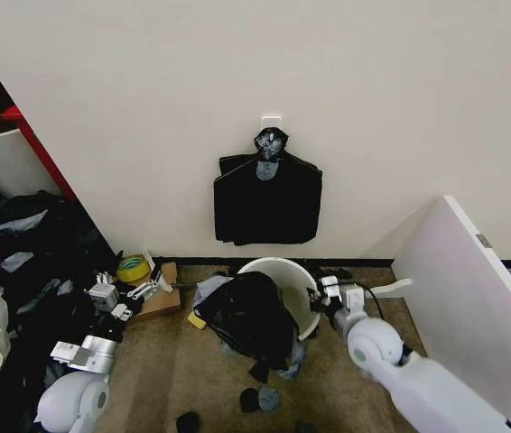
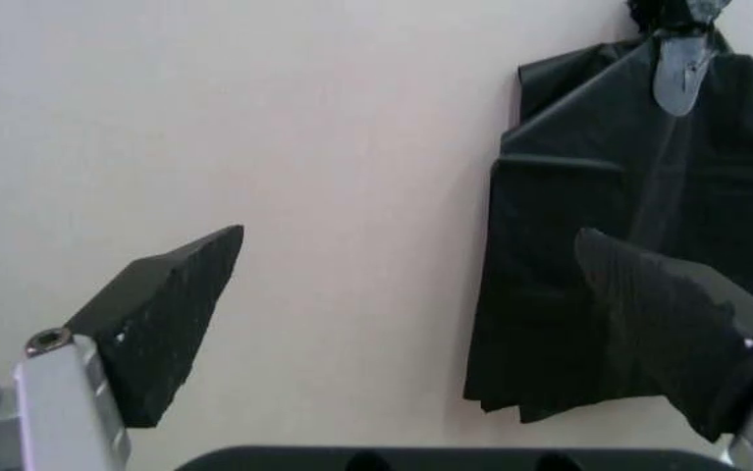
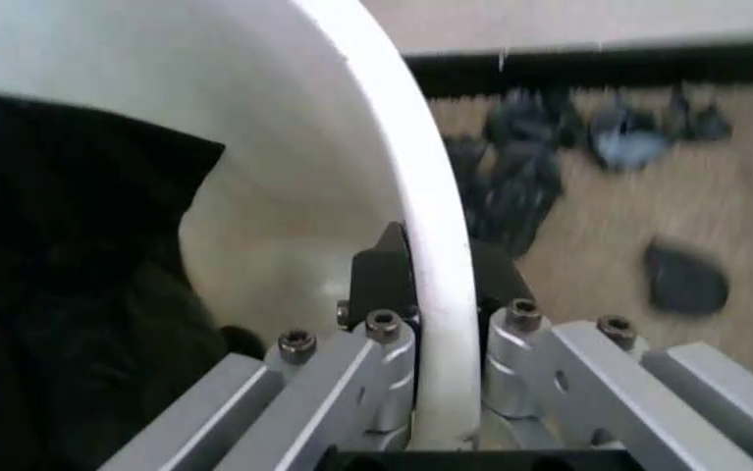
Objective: Place the garbage bag over the trash bin.
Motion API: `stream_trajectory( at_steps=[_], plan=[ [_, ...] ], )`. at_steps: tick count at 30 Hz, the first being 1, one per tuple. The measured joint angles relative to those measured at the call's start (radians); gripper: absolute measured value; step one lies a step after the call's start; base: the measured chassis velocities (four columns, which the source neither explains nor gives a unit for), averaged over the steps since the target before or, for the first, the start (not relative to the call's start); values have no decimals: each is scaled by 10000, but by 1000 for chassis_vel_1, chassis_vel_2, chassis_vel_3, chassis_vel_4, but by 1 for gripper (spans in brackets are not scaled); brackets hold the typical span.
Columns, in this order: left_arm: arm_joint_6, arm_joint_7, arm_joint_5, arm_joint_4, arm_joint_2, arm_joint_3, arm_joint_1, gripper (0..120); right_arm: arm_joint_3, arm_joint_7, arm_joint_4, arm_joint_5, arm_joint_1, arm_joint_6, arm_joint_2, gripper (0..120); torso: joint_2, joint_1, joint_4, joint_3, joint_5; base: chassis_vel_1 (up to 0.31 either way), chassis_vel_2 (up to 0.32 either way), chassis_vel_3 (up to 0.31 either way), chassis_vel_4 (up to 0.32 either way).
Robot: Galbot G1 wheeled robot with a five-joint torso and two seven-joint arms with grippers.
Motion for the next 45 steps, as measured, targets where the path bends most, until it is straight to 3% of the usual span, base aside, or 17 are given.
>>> stream_trajectory(
  at_steps=[2,8,16,26,29,37,41,42,45],
  plan=[
    [1,-2,0,-20,3,-5,12,100,8,378,191,181,-121,186,137,1,0,0,1,1,-2,0,0,0,0],
    [3,-24,-6,-66,72,-69,38,100,-66,3102,789,677,-480,1238,1330,1,0,0,3,1,-2,0,0,0,0],
    [-17,-51,-14,-42,116,-96,27,100,173,4626,492,-140,-1169,2561,2805,1,0,0,0,0,-2,0,0,0,0],
    [-53,-56,7,48,99,-14,-41,100,241,5082,113,-508,-1418,3324,3339,1,0,0,0,-1,-5,0,0,0,0],
    [-54,-57,11,50,98,-10,-41,100,203,5083,148,-537,-1430,3311,3334,3,0,0,0,-1,0,0,0,0,0],
    [-72,-57,15,98,142,-76,-12,100,7,4844,1043,-1465,-1578,3651,3035,30,0,1,1,0,1,0,0,0,0],
    [-84,-57,69,110,124,-69,38,100,-24,2664,1514,-2856,-1765,4581,2272,47,0,1,1,0,0,0,0,0,0],
    [-84,-57,69,110,124,-69,38,100,-24,2664,1514,-2856,-1765,4581,2272,47,0,1,1,0,0,0,0,0,0],
    [-85,-59,103,117,117,-56,47,100,-121,517,1834,-3170,-1760,4463,1406,61,0,1,0,-1,-1,0,0,0,0]
  ],
)
